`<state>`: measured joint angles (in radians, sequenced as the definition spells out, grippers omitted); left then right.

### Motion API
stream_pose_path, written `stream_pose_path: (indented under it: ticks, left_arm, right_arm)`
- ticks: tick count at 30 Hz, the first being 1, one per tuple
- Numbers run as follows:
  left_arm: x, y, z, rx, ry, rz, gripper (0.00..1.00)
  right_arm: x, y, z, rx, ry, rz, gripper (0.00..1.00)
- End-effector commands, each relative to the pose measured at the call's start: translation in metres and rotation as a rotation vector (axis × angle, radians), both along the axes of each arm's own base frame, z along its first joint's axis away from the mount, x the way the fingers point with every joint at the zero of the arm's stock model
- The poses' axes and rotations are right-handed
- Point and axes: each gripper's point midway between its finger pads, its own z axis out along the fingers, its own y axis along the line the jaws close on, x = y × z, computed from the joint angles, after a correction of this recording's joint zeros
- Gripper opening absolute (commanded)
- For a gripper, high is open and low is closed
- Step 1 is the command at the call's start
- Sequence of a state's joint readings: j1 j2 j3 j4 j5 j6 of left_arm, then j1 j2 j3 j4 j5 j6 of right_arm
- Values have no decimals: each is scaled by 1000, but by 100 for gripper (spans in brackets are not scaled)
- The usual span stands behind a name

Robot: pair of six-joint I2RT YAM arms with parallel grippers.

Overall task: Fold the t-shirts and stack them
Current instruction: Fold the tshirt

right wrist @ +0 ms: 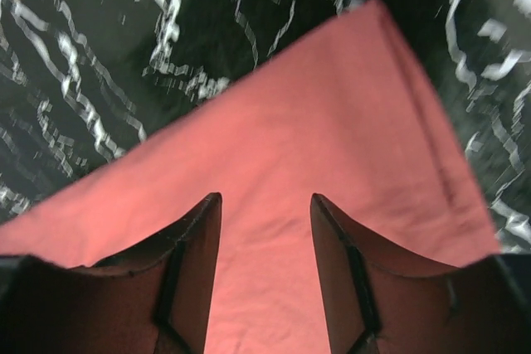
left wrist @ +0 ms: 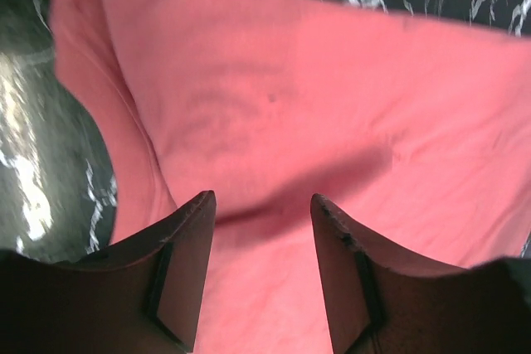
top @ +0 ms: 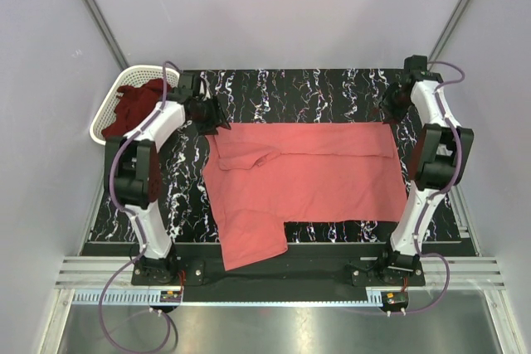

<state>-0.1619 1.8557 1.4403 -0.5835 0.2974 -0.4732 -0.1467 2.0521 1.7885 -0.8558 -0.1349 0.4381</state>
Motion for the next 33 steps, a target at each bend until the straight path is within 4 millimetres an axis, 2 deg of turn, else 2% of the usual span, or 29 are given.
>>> stream_pose_path:
  ticks: [1,4,7,8,13,20,30,33]
  left_arm:
    - [32,18,15,7,-53,77,54]
    - [45,27,16,-1,-58,99,52]
    - [47,31,10,-9,-43,105,50]
    - [47,29,9,-19,-40,103,50]
    - [47,26,2,-43,-21,90,47]
    - [50,26,-3,-49,-6,85,46]
    - [47,22,-12,-76,20,84,42]
    - [44,22,-12,-75,23,83,41]
  right_arm:
    - [10,-25,-11,-101,38,22,54]
    - [19,-43,-20,-79,42,-12,55]
    - [26,-47,-32,-61,68,-1,55]
    - [24,-48,-43,-59,100,2,55]
    - [31,-58,-48,-101,98,1,55]
    - [36,-58,-65,-84,118,16,51]
    - [47,-64,-76,-107,118,28,48]
    - [51,-66,-78,-111,115,25,40]
